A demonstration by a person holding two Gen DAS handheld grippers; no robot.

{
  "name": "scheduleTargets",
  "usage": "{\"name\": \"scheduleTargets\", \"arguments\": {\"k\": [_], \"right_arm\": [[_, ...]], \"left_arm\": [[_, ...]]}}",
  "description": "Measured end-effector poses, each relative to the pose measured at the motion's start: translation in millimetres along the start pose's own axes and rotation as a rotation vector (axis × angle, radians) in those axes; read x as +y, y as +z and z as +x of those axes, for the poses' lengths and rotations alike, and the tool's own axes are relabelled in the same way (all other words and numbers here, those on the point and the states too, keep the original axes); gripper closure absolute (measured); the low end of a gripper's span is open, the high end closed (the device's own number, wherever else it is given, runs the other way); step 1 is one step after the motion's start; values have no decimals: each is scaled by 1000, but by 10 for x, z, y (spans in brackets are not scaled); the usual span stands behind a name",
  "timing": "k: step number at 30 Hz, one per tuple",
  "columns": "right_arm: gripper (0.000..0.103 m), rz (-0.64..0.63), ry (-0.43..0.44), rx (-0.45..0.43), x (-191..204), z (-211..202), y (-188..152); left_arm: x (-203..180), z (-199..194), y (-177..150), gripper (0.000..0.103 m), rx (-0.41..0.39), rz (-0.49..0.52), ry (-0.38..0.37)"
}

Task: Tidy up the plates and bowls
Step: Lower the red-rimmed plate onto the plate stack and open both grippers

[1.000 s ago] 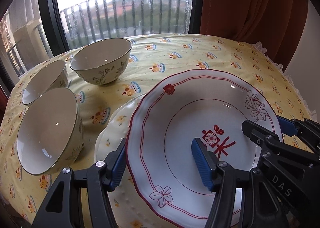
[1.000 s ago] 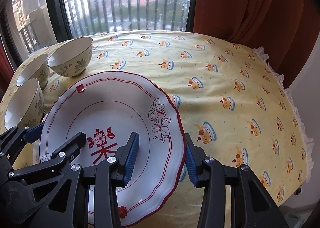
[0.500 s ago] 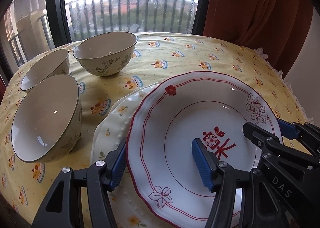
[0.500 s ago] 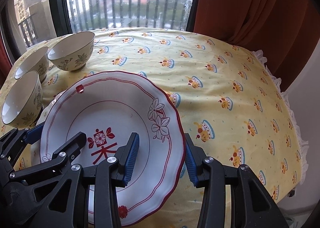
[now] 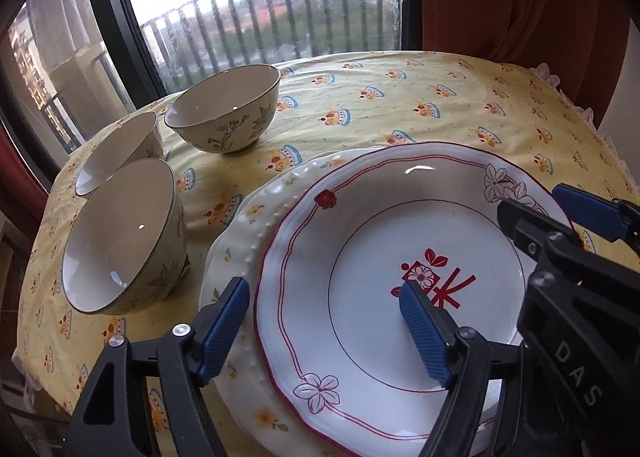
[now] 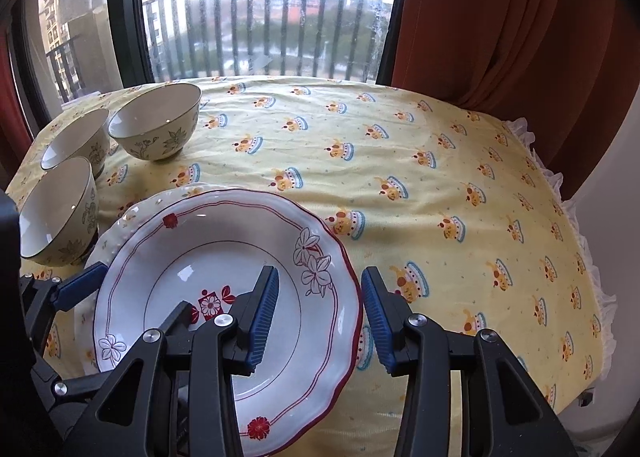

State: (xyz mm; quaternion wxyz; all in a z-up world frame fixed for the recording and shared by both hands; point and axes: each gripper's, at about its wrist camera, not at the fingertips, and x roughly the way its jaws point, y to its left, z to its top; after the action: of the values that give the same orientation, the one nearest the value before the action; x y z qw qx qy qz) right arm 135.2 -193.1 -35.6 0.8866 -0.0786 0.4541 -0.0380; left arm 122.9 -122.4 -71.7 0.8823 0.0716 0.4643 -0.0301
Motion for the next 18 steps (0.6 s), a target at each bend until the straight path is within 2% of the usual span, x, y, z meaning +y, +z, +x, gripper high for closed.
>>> {"name": "scheduleTargets", "arguments": {"k": [10,13,15,18], "right_arm": [[57,21,25,25,32,44,-70],[56,35,37,51,71,63,-112],[56,43,55,65,107,87,-145],[54,51,42,68,169,101,-173]], "left_arm": [[102,-111,-34,18,-2,-20,-39],[129,-153,-90,18,-11,-9,-27],[154,-135,-118,18,11,-8,-22],[205,-128,-149,15,21,-19,-58]]}}
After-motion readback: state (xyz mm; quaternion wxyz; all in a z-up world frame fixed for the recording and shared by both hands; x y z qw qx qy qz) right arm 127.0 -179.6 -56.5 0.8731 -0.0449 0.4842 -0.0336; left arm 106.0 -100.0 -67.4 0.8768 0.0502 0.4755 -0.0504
